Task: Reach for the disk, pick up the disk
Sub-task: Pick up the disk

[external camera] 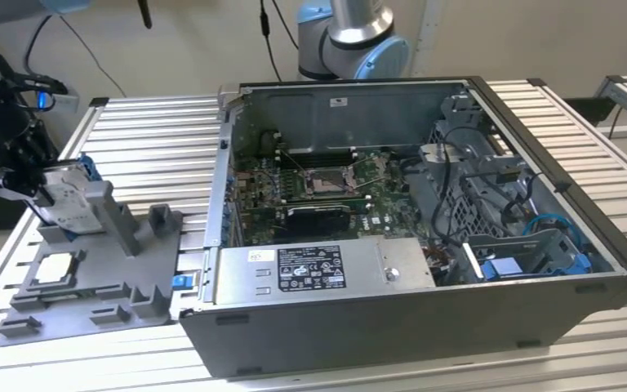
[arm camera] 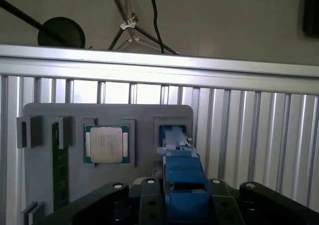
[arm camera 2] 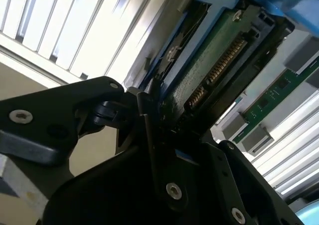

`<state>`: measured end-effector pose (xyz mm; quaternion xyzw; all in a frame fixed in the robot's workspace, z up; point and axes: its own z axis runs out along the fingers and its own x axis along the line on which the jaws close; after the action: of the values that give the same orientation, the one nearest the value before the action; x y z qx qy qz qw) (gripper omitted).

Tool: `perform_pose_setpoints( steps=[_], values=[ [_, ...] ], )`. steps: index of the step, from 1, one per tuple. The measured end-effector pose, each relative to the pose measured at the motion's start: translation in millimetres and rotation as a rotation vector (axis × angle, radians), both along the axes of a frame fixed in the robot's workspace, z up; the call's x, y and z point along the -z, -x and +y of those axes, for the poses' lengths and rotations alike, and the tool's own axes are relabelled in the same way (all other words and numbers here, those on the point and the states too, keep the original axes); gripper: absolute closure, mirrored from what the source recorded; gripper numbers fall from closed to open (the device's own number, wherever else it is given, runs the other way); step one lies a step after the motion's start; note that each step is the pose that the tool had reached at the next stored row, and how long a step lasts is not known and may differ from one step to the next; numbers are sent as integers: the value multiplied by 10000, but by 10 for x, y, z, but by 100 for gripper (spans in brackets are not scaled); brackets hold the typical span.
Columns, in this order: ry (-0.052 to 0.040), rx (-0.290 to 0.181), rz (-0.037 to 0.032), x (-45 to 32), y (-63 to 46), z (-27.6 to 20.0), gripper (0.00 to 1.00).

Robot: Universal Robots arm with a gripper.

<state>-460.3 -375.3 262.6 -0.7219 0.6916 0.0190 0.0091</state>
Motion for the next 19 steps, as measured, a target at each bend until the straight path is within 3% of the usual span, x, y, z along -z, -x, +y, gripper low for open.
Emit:
perform_pose_setpoints(
  steps=[11, 19],
  values=[
    [-5, 0, -1, -5, 1, 0, 100],
    [-4, 0, -1, -129, 0, 0, 100]
  ],
)
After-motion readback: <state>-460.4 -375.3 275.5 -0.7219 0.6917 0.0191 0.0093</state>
